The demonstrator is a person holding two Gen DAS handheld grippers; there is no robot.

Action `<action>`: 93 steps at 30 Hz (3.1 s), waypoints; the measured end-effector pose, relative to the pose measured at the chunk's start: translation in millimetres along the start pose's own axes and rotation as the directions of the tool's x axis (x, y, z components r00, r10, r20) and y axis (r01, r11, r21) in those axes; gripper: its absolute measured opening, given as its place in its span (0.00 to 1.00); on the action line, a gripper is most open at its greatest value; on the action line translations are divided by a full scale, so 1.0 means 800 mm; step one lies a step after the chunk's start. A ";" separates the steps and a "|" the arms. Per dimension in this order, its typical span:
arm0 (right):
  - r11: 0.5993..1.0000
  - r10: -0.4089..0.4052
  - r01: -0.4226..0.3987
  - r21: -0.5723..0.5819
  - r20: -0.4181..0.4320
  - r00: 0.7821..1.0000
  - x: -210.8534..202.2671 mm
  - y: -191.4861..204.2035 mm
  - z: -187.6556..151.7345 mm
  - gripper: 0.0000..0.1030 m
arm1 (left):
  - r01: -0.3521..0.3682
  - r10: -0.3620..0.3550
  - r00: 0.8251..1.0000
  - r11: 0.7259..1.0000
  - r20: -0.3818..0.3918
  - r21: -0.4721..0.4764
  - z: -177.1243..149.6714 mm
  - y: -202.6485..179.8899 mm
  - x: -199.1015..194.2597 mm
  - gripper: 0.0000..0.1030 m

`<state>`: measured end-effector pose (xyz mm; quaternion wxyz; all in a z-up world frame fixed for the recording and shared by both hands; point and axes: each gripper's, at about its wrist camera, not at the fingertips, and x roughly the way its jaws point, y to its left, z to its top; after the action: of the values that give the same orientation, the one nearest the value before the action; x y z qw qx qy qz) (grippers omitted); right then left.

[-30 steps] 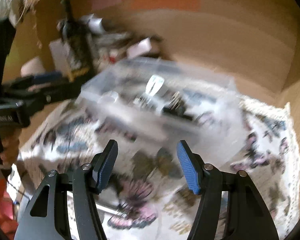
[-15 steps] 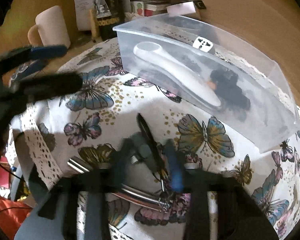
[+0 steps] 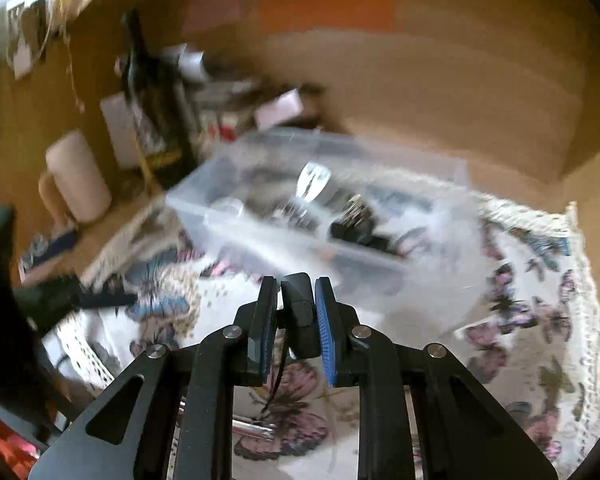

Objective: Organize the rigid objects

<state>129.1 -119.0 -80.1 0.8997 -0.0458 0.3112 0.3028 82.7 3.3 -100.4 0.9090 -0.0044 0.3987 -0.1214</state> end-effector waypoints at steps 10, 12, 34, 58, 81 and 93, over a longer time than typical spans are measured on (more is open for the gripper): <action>0.996 -0.062 0.055 0.072 0.098 0.993 -0.055 -0.037 -0.009 0.17 | 0.035 -0.024 0.996 0.992 -0.088 0.123 -0.009 -0.047 0.035 0.50; 0.995 -0.065 0.058 0.078 0.093 0.993 -0.056 -0.041 -0.014 0.17 | 0.047 -0.035 0.996 0.990 -0.086 0.136 -0.010 -0.049 0.035 0.31; 0.996 -0.046 0.036 0.076 0.135 0.990 -0.056 -0.045 0.006 0.17 | 0.001 0.004 0.980 1.000 0.198 -0.025 0.082 0.016 -0.063 0.14; 0.994 -0.091 0.092 0.052 -0.024 0.996 0.068 -0.071 0.050 0.17 | -0.030 0.038 0.995 0.996 0.096 -0.083 0.171 0.059 0.059 0.14; 0.994 -0.108 0.108 0.012 0.040 0.993 0.039 -0.055 0.056 0.56 | -0.090 0.095 0.989 0.995 0.111 -0.044 0.159 0.044 0.049 0.44; 0.992 -0.128 0.120 0.045 0.266 0.955 -0.082 -0.029 0.039 0.97 | -0.178 0.193 0.908 0.981 0.371 -0.074 0.120 0.020 -0.078 0.95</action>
<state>117.9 -163.3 -19.3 0.9513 -0.0108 0.1871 0.2448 115.1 24.0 8.7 0.9757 -0.0071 0.2177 -0.0236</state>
